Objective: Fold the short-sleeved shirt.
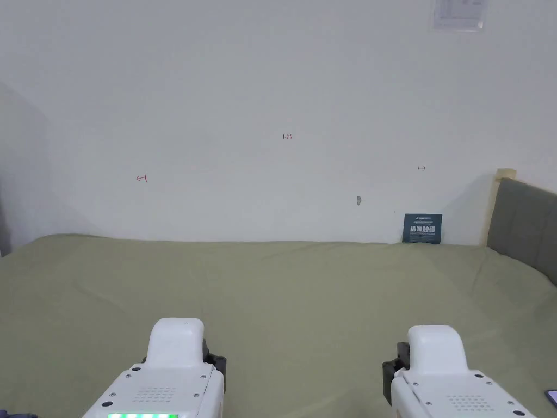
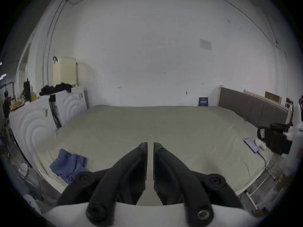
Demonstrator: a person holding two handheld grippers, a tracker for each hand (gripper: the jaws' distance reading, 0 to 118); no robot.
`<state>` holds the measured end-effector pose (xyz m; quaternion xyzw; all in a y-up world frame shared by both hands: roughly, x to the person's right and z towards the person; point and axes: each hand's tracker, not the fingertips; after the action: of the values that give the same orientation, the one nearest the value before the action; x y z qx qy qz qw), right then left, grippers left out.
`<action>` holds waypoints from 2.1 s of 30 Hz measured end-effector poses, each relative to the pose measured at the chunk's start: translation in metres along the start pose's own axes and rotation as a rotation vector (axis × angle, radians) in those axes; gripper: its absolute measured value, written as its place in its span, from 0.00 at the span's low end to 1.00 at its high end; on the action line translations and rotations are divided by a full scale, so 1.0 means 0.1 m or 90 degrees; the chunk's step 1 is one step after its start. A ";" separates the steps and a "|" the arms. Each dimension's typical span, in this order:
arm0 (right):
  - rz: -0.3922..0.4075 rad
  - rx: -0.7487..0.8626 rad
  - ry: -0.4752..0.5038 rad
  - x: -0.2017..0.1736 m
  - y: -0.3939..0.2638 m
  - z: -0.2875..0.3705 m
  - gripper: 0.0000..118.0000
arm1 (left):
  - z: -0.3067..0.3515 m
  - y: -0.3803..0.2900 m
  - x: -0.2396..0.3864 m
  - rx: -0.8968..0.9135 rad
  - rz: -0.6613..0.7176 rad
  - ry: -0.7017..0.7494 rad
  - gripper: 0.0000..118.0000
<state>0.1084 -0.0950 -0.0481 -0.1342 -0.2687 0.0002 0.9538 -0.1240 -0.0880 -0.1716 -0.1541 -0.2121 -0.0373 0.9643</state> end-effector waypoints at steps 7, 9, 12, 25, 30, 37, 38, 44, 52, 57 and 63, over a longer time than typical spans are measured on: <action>-0.006 -0.013 -0.019 0.02 -0.01 -0.02 0.01 | 0.02 0.01 0.01 -0.004 -0.002 0.024 0.06; -0.009 -0.010 -0.022 0.03 0.01 -0.01 0.03 | 0.03 0.02 0.02 -0.005 0.000 0.025 0.06; -0.023 -0.010 -0.010 0.05 0.05 0.01 0.90 | 0.03 0.04 0.01 -0.001 0.008 0.032 0.34; -0.114 0.046 0.063 0.10 0.16 0.14 1.00 | 0.18 0.29 -0.03 0.049 0.035 0.054 0.99; -0.023 0.091 0.044 0.02 0.24 0.18 1.00 | 0.23 0.35 -0.05 0.084 0.068 0.048 0.99; -0.071 0.036 0.067 0.02 0.31 0.01 1.00 | 0.23 0.38 0.08 0.077 0.024 0.055 0.99; -0.071 0.037 0.067 0.03 0.32 0.01 1.00 | 0.23 0.39 0.09 0.073 0.021 0.049 0.99; -0.071 0.075 0.120 0.08 0.34 0.05 1.00 | 0.21 0.40 0.08 0.064 0.026 0.032 0.99; -0.105 0.050 0.081 0.22 0.41 0.01 1.00 | 0.12 0.38 0.11 0.053 0.022 0.037 0.99; -0.108 0.018 0.085 0.24 0.45 -0.07 1.00 | 0.05 0.39 0.10 0.037 0.031 0.040 0.99; -0.093 -0.006 0.069 0.17 0.43 -0.17 1.00 | -0.02 0.40 0.09 0.028 0.032 0.040 0.99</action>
<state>0.1348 -0.0571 -0.0646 -0.1188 -0.2254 -0.0778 0.9638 -0.1093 -0.0511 -0.1804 -0.1367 -0.1787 -0.0132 0.9743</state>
